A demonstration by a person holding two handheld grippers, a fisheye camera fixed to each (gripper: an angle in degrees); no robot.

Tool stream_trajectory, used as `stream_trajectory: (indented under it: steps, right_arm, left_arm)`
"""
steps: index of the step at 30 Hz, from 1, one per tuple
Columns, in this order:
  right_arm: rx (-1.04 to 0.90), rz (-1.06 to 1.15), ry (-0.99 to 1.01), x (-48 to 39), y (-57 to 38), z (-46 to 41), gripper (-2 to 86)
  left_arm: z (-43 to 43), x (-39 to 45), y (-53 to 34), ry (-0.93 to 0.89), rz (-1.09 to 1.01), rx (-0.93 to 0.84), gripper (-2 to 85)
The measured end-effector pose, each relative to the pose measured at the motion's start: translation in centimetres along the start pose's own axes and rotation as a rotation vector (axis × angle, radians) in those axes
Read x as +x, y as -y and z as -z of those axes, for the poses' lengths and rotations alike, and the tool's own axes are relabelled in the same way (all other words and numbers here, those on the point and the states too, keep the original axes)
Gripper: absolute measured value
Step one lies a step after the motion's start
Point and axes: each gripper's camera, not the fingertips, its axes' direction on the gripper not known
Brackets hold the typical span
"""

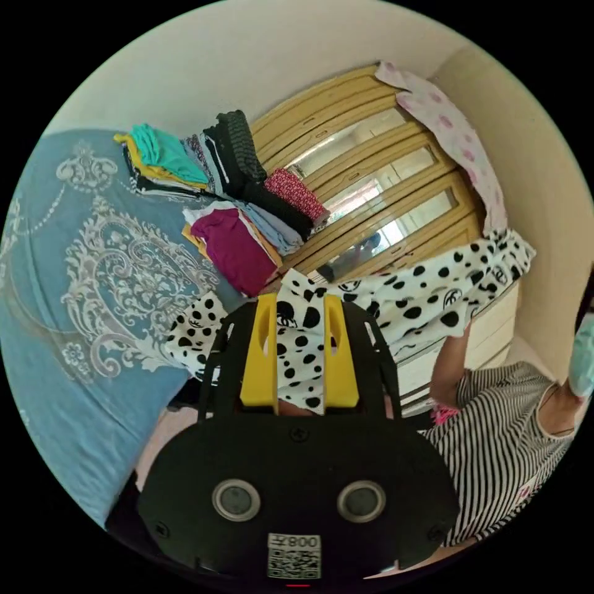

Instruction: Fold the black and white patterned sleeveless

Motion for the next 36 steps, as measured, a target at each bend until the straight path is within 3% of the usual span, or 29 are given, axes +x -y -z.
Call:
stream_trajectory:
  steps: [8, 15, 20, 24, 31, 36]
  right_arm:
    - [0.007, -0.043, 0.026, 4.0, 1.7, 1.7, 1.0]
    - [0.017, -0.072, 0.032, 6.7, 2.6, 3.1, 1.1]
    - [0.046, -0.058, 0.029, 7.0, 3.0, 4.7, 1.1]
    - [0.099, -0.031, 0.033, 6.4, 3.0, 6.4, 1.0]
    - [0.162, -0.007, 0.069, 4.6, 2.4, 7.0, 1.0]
    - [0.174, 0.016, 0.108, 1.8, 1.7, 6.0, 1.0]
  left_arm:
    - [-5.2, -13.2, -6.4, -0.258, 0.191, -0.028, 11.8]
    - [-7.0, -18.5, -14.5, -0.253, 0.137, -0.151, 3.5]
    - [0.5, -21.0, -22.1, -0.271, 0.132, 0.038, 2.5]
    - [11.6, -20.0, -28.9, -0.235, 0.044, 0.267, 2.2]
    - [28.4, -10.9, -42.5, -0.037, -0.226, 0.564, 2.0]
    - [34.1, -4.1, -52.7, 0.085, -0.385, 0.68, 2.1]
